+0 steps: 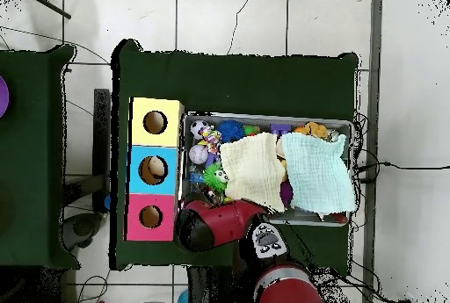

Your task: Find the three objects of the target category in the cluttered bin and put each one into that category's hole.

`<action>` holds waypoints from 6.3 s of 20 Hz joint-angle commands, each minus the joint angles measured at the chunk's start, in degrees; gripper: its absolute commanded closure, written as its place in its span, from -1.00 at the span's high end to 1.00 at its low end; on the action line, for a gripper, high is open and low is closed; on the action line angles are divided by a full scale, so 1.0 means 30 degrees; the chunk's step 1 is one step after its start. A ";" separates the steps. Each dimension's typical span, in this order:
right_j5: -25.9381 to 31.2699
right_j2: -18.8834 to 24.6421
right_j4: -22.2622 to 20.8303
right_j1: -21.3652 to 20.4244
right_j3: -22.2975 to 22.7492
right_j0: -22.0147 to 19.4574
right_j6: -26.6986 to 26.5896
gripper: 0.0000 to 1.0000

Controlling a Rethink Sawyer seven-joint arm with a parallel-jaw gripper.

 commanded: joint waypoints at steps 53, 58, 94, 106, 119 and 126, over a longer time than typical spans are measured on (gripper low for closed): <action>0.4487 0.4417 0.0688 -0.2617 -0.6638 -0.3340 0.0052 1.00; 0.4933 0.4320 0.0447 -0.2164 -0.6500 -0.3376 -0.0199 1.00; 0.6422 0.5330 -0.0077 0.1945 -0.6831 -0.4519 -0.1342 1.00; 0.5921 0.6433 -0.0363 0.2931 -0.6398 -0.5371 -0.1505 1.00; 0.6835 0.7184 -0.0709 0.3102 -0.6372 -0.5640 -0.1979 -1.00; 0.7654 0.7098 -0.0798 0.3135 -0.6522 -0.5509 -0.2253 -1.00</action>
